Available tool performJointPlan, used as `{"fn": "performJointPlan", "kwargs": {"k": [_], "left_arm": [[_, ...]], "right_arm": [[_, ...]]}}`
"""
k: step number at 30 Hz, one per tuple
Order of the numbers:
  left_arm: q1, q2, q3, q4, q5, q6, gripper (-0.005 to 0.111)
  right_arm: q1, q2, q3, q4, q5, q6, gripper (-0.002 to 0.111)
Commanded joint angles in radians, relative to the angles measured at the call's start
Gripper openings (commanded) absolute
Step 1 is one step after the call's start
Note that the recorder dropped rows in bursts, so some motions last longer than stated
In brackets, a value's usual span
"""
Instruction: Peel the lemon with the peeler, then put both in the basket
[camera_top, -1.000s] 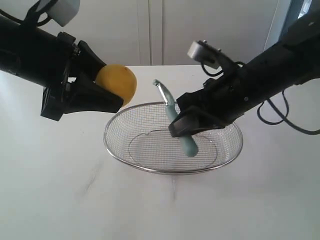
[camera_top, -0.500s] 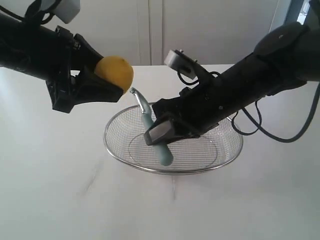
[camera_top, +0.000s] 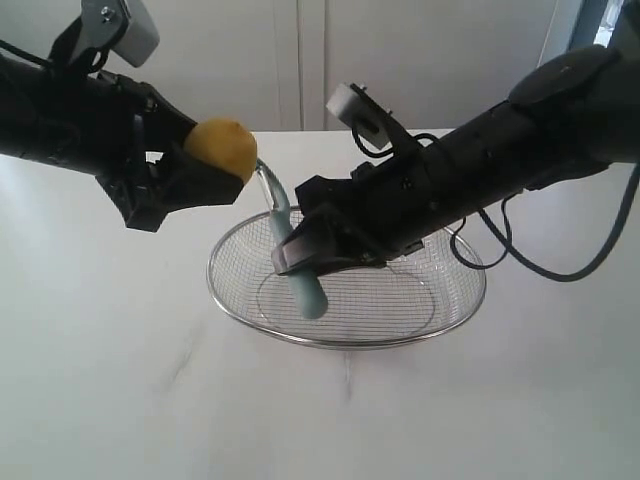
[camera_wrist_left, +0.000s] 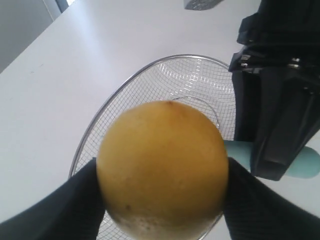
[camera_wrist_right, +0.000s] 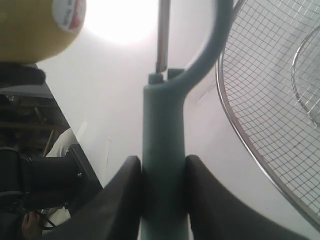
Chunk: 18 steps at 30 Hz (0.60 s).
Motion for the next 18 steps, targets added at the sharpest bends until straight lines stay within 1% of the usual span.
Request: {"fn": "performJointPlan", "kwargs": {"k": [1, 6, 18], "left_arm": [[-0.001, -0.015, 0.001, -0.041, 0.050, 0.007, 0.000], [-0.001, -0.015, 0.001, -0.036, 0.052, 0.007, 0.000], [-0.001, -0.013, 0.012, -0.017, 0.024, 0.007, 0.000]], "right_arm": [[0.019, 0.003, 0.001, 0.016, 0.000, -0.011, 0.000], [0.049, 0.003, 0.001, 0.014, 0.012, -0.011, 0.000], [0.051, 0.003, 0.001, 0.017, -0.014, 0.068, 0.000]]}}
